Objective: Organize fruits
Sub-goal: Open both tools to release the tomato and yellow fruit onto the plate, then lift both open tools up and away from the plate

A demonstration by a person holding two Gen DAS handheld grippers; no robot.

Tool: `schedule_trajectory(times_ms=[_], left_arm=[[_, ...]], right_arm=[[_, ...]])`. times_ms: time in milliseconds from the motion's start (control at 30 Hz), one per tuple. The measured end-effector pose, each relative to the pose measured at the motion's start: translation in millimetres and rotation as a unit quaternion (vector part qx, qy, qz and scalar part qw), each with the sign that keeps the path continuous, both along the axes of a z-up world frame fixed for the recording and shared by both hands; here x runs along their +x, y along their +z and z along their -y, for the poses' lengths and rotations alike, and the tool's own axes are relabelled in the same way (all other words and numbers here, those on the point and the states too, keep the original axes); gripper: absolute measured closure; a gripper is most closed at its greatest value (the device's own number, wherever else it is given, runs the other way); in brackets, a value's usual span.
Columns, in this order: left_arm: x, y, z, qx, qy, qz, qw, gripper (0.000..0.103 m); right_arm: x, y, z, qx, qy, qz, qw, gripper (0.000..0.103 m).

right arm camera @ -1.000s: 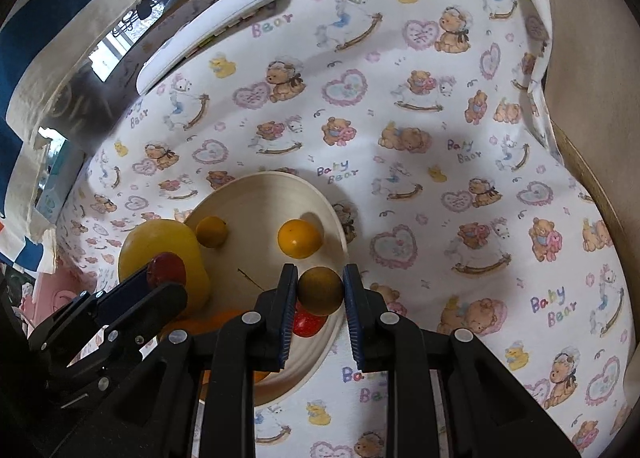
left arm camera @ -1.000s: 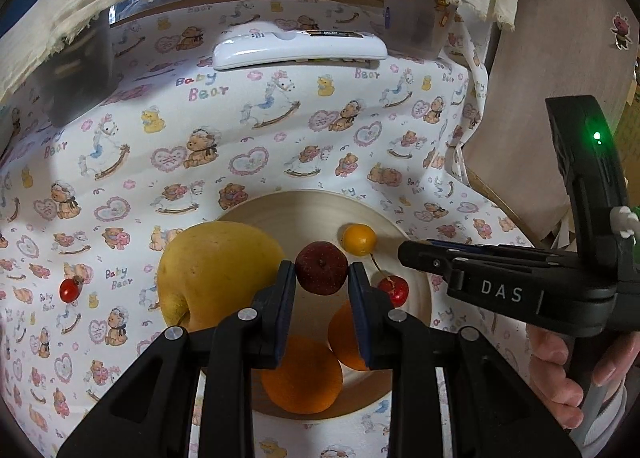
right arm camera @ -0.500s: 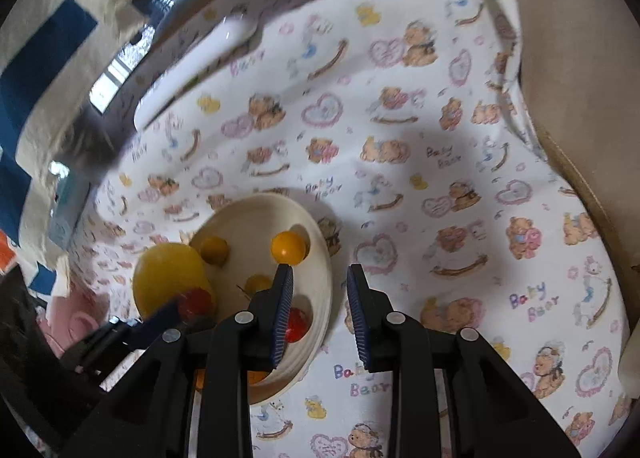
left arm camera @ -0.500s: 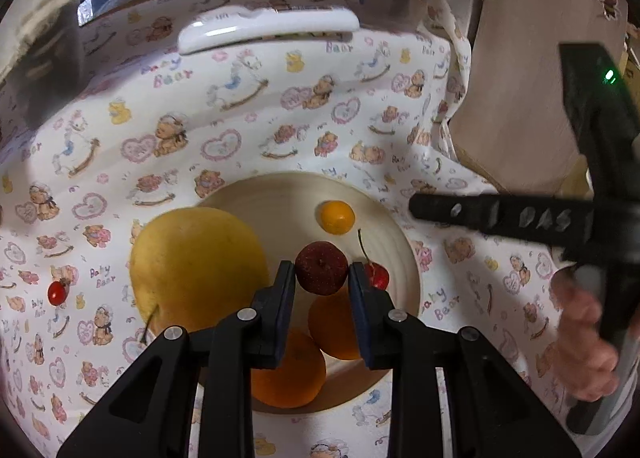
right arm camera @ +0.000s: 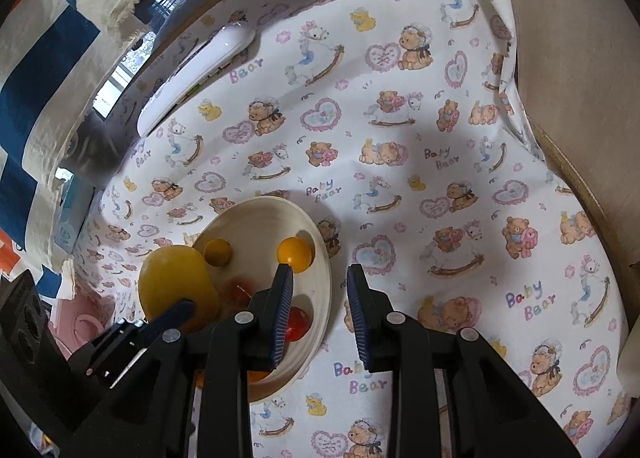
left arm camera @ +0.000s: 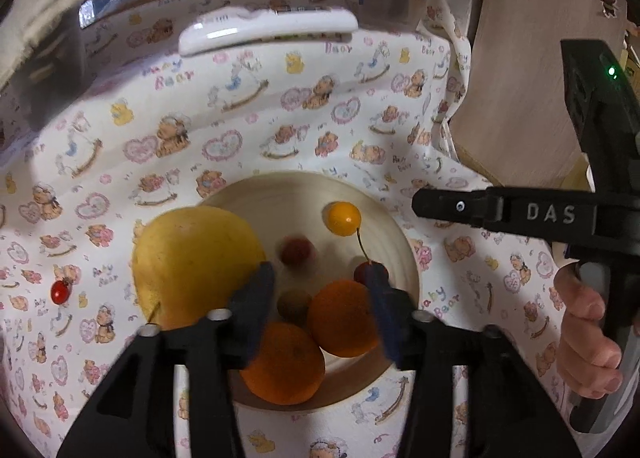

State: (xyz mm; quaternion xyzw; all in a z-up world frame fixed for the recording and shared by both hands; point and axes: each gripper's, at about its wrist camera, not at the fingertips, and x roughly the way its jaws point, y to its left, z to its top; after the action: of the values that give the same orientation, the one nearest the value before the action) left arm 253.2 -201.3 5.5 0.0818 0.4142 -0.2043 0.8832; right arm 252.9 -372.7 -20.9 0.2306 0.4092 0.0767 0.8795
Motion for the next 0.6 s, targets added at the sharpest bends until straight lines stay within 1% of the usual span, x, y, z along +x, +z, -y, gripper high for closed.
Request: schedule_trajectory(times_ms=[100,167,233,333,467,500,533,567,600], left_arm=[[-2.0,4.4,-0.4,0.002,0.000,0.000,1.0000,0.050],[-5.3,11.1,-2.9,0.000,0.003,0.009,1.0000,0.048],[-10.9,23.0,-7.8,-0.010,0.006,0.024,0.9997,0.040],[-20.6,41.3,-20.1,-0.022,0.019,0.050,0.9983,0.033],[-33.9,61.5,-43.4,-0.022,0.047,0.080,0.9954,0.029],[-38.6,66.4,-50.9,-0.023,0.055,0.091,0.9941,0.024],[-45.1,72.4,-61.1,-0.029,0.066,0.106,0.9917,0.017],[-50.2,76.3,-70.1,-0.037,0.075,0.118,0.9895,0.013],[-56.5,80.5,-80.7,-0.047,0.086,0.132,0.9863,0.006]], right_arm=[[-0.4,0.4,0.6,0.000,0.000,0.000,1.000,0.074],[-1.6,1.6,1.4,0.002,-0.001,0.003,1.000,0.074],[-2.9,3.9,2.0,0.003,0.000,0.007,1.000,0.074],[-6.3,8.7,1.3,0.003,0.001,0.016,1.000,0.074],[-13.9,18.1,-5.7,-0.012,0.006,0.038,0.999,0.074],[-16.9,21.4,-8.9,-0.018,0.007,0.047,0.999,0.074],[-19.7,24.2,-11.7,-0.023,0.008,0.055,0.998,0.073],[-22.9,27.3,-15.1,-0.030,0.009,0.066,0.997,0.064],[-27.1,30.8,-19.5,-0.038,0.006,0.081,0.996,0.057]])
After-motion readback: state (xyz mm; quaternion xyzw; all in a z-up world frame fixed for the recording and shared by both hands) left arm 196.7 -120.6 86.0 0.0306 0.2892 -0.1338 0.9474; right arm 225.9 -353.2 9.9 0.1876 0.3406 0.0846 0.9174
